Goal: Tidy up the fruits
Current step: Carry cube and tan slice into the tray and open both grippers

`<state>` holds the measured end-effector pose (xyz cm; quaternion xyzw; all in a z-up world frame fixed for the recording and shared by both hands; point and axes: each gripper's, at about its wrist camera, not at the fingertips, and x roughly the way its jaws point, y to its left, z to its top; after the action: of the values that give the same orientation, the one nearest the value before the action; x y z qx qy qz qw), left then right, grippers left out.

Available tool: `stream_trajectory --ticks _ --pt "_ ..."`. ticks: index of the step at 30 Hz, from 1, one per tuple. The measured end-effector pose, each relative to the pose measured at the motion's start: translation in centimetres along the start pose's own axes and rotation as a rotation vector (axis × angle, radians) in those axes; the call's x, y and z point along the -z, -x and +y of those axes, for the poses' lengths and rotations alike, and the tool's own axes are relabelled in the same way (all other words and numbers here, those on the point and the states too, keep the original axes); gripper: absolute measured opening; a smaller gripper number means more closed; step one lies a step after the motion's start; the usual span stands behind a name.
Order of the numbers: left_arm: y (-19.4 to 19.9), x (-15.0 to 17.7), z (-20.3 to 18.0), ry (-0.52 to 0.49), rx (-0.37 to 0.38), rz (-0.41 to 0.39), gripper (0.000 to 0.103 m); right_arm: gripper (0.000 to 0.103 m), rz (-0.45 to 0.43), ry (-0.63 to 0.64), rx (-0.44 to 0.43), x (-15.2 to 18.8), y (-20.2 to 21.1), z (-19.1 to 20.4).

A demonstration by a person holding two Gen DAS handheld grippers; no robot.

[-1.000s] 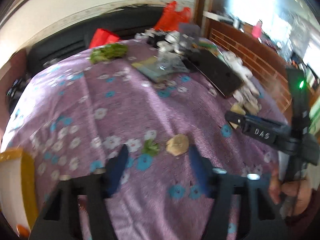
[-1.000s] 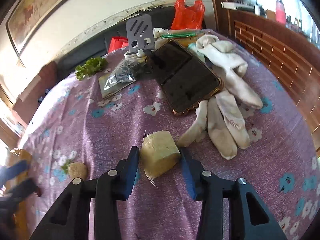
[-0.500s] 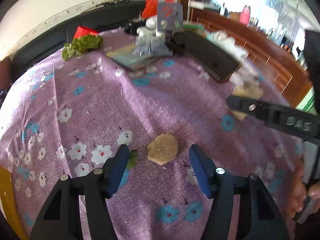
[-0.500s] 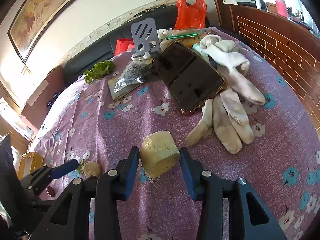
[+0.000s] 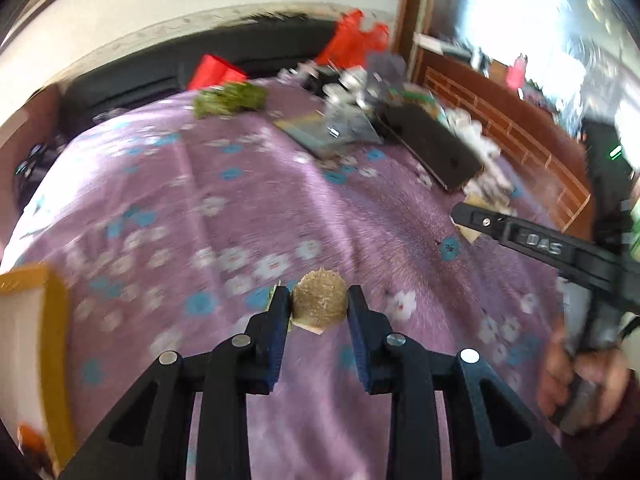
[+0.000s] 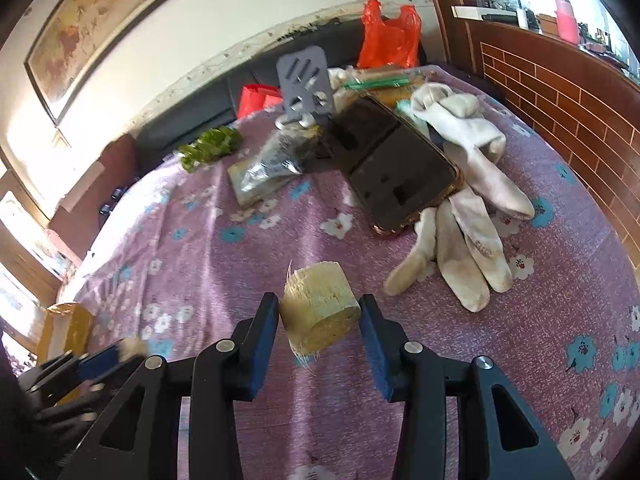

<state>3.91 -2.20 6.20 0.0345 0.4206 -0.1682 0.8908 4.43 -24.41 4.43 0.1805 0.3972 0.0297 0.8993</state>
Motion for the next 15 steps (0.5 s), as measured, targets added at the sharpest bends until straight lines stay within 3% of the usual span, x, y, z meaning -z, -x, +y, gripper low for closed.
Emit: stream_trajectory --ticks 5,9,12,15 --pt "8.3 3.4 5.4 0.123 -0.036 -0.081 0.028 0.045 0.005 0.027 -0.070 0.9 0.7 1.8" --pt "14.5 7.2 11.5 0.256 -0.108 -0.127 0.028 0.045 0.014 0.095 -0.074 2.2 1.1 4.8" --pt "17.8 10.1 15.6 0.341 -0.203 -0.147 0.028 0.045 0.033 0.169 -0.094 3.5 1.7 8.6" --pt "19.6 12.5 19.3 0.421 -0.250 -0.154 0.028 0.045 0.051 0.266 -0.163 5.5 3.0 14.6"
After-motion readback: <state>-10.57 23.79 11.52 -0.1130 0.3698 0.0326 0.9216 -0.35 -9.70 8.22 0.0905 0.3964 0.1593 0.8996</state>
